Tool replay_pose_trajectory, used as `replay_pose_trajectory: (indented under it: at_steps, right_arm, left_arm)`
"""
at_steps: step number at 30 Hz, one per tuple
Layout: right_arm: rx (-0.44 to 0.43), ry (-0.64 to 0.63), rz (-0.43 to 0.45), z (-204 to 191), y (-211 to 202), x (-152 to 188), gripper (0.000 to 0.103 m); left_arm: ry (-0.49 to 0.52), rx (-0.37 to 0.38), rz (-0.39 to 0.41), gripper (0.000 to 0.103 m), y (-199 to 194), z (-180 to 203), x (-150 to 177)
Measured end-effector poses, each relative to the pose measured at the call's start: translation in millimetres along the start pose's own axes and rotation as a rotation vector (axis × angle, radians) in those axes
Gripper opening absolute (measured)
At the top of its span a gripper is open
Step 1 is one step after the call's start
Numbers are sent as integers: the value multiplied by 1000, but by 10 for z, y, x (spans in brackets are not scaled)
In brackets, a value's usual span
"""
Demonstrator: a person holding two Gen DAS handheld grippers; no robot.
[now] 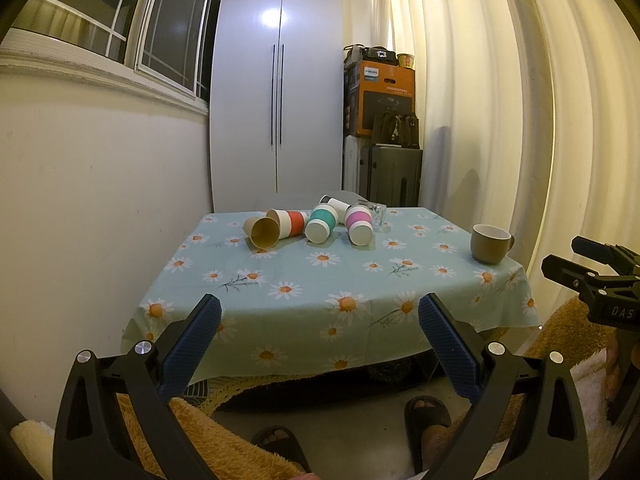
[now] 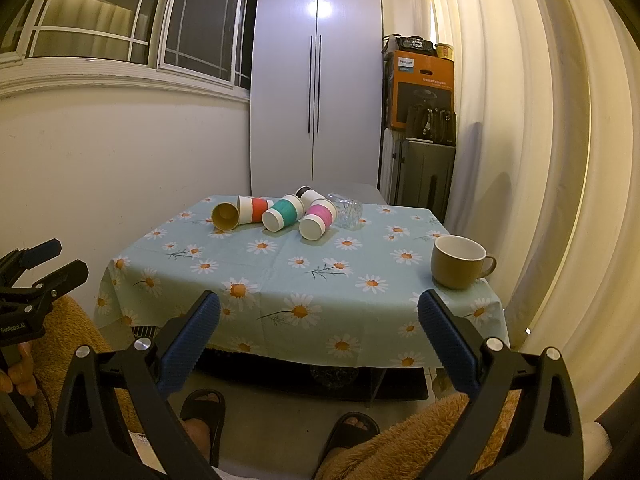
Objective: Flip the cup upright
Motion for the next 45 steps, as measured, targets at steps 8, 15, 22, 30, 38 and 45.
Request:
replay_pose_trajectory:
  at_steps: [8, 15, 22, 30, 38, 45]
  right_arm:
    - [-1, 1, -1, -4, -6, -9, 98]
    - [-1, 0, -5, 14, 25, 25, 98]
    - [-2, 1, -4, 14, 31, 27, 98]
    - [-1, 2, -5, 17, 18, 17, 98]
    - [-2, 3, -7, 15, 16, 13, 98]
    - [-2, 3, -8, 15, 19, 12, 98]
  left_arm:
    - [-1, 1, -3, 96, 6, -1, -2]
    - [-2, 1, -3, 96, 8, -1, -4]
    - [-2, 0, -3, 96, 8, -1, -5]
    - [-2, 1, -5, 96, 10, 0, -7]
    - [-2, 0, -5, 96, 11, 1, -7]
    - [-1, -1, -6, 96, 12, 1, -7]
Point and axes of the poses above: each gripper's, at about its wrist camera, not at the fingertips, and y roughly the way its jaws point, z to its right, x to its underside, the point moved 9 cm from there along y, roughly the way its jaws point, and after that the axes turned 9 degrees about x, right-handed, at the moved point
